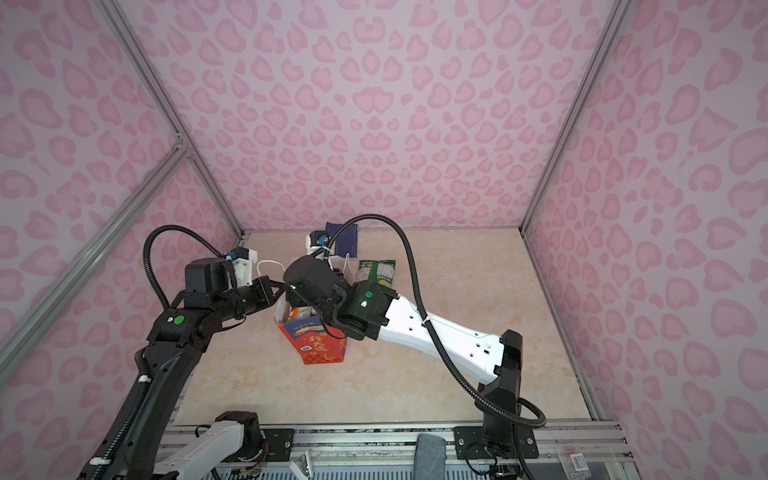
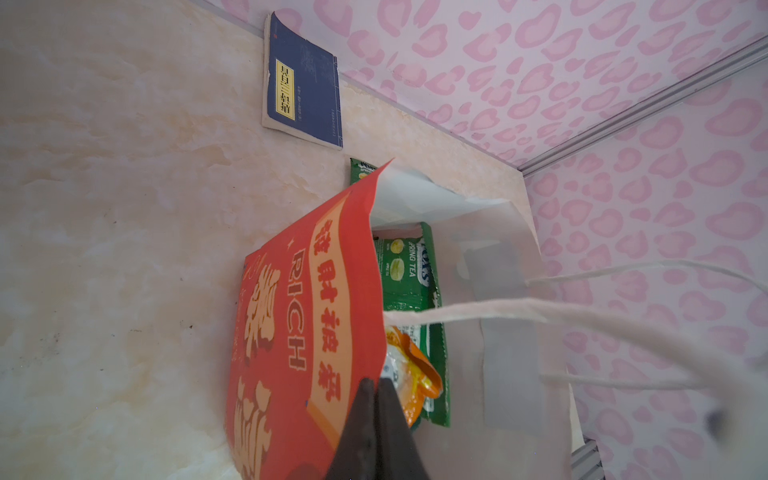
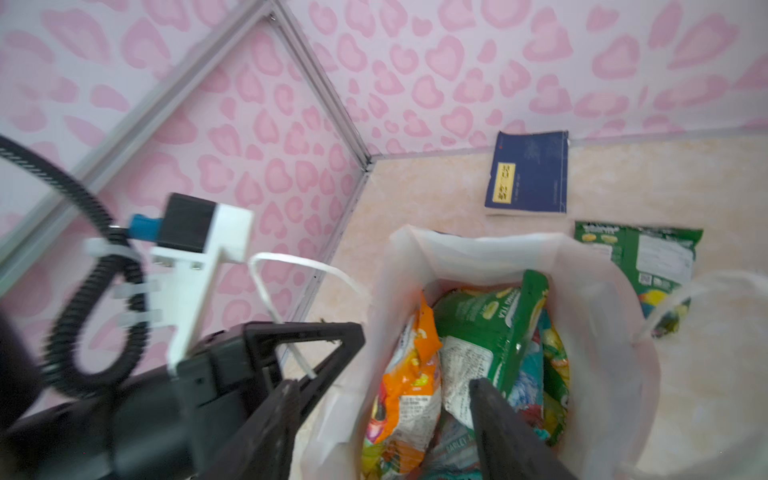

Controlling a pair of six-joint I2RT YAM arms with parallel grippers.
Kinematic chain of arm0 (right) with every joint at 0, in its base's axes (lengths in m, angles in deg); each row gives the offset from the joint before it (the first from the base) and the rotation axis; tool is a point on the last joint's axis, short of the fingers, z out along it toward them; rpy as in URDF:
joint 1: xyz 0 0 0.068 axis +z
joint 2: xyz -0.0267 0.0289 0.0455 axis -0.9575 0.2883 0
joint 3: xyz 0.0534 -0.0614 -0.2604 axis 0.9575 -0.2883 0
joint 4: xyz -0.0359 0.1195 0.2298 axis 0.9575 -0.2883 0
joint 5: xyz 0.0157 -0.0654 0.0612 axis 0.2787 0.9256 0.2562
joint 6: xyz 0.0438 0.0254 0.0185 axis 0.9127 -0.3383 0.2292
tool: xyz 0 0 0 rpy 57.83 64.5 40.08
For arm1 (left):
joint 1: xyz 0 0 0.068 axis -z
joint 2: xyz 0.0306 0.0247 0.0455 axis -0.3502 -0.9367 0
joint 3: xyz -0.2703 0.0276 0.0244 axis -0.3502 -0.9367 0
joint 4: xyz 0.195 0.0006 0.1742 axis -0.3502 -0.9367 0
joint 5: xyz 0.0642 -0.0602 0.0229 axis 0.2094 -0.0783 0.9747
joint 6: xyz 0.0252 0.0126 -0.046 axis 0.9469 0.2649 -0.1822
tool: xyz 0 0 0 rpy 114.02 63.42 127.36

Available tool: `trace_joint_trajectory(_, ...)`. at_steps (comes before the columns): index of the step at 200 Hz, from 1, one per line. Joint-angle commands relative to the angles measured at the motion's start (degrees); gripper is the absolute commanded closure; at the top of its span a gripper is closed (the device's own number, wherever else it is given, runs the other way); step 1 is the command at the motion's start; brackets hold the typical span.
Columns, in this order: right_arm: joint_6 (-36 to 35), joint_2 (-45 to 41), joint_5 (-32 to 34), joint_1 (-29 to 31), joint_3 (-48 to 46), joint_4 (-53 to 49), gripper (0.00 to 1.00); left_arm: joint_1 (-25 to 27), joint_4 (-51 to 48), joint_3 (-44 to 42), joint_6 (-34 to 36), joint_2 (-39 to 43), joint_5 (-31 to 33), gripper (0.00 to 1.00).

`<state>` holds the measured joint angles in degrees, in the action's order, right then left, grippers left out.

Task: Place the snacks into the paper bag
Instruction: 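Open the right gripper and lift it out of the bag, then move the right gripper down onto the green Spring Tea packet beside the bag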

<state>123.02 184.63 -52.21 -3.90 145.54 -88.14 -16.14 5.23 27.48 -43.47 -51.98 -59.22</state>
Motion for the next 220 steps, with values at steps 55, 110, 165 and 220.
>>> trace_joint_trajectory(55,-18.3,-4.2,9.3,0.8,7.3,-11.0,0.14,0.0,2.9,0.0,0.3,0.1,-0.9,0.92)
trace_joint_trajectory(110,-20.3,-19.7,11.7,-1.8,-10.5,-4.1,0.03,0.0,2.9,0.0,0.3,-0.1,-0.8,0.92)
trace_joint_trajectory(165,-14.3,-32.9,3.0,-14.9,-29.8,-0.6,0.03,0.0,2.9,-0.2,0.2,-0.1,-0.6,0.92)
trace_joint_trajectory(220,-8.3,-35.4,-15.2,-32.8,-49.2,10.0,0.03,0.0,3.0,-0.2,0.3,-0.2,-0.6,0.92)
